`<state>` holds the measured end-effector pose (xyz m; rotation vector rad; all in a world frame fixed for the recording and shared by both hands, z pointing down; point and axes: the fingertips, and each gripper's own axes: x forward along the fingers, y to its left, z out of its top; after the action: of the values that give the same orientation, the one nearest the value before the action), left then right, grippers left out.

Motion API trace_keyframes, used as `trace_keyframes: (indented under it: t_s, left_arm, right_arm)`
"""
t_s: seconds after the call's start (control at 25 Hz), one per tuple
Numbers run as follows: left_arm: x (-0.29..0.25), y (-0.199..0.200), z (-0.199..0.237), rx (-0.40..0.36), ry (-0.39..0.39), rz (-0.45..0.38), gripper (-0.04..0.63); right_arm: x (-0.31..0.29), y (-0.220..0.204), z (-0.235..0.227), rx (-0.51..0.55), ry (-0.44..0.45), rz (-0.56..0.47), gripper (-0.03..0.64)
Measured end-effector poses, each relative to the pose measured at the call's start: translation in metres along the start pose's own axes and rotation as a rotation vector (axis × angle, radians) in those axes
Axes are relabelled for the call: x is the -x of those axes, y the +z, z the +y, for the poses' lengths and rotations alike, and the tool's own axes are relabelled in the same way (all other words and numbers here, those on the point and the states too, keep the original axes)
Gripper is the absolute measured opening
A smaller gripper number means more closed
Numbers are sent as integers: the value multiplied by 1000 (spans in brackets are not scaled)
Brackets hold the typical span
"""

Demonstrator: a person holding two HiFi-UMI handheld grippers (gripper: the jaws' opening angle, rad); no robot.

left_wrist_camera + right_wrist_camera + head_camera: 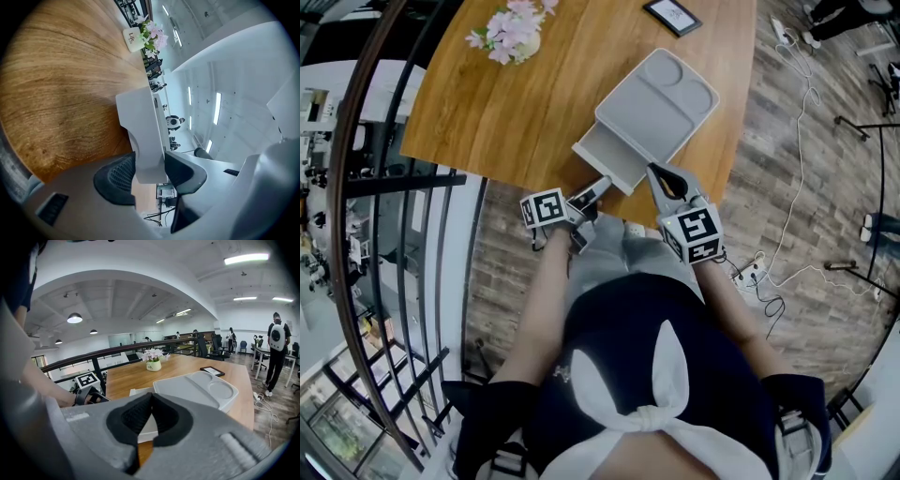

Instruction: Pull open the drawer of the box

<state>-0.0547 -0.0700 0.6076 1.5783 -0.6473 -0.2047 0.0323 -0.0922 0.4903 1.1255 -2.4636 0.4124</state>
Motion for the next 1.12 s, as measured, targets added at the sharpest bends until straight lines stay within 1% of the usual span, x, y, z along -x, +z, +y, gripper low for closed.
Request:
trace_keyframes:
  t_s: [0.08,0.24,0.36,0.4,0.48,0.68,0.8,0.88,1.0,1.12]
  left_arm:
    - [-1,0,1,-2,2,10,200]
    - [-8,2,-1,18,-30,28,227]
    - [-14,6,-2,24,-24,20,222]
    - [-16,7,-3,31,-22,17,197]
    - [-18,6,-4,50,-28,18,197]
    - [-15,8,-2,24,-12,9,195]
    - [-15,7,-5,42,-32,-3,194]
    - [-13,7,-4,40,-27,-7,193]
    - [-11,3,-9,49,-43,-12,193]
    - [-5,2,-4,20,-16,-10,193]
  right_arm:
    - [0,1,0,0,-3,0,-2]
    - [-1,1,-2,-1,-11,2,-2]
    - [1,0,-4,-5,-19,4,-2]
    - [1,-1,-5,-7,-21,5,-2]
    - [2,-2,-7,-10,-25,8,-2]
    - [2,-2,-6,-10,-25,8,-2]
    - [0,-1,-6,-8,-24,7,-2]
    - [1,-1,-5,-6,-22,6,-2]
    - [6,-1,-3,-3,-20,5,-2]
    - [9,-2,-1,-1,-19,7,-2]
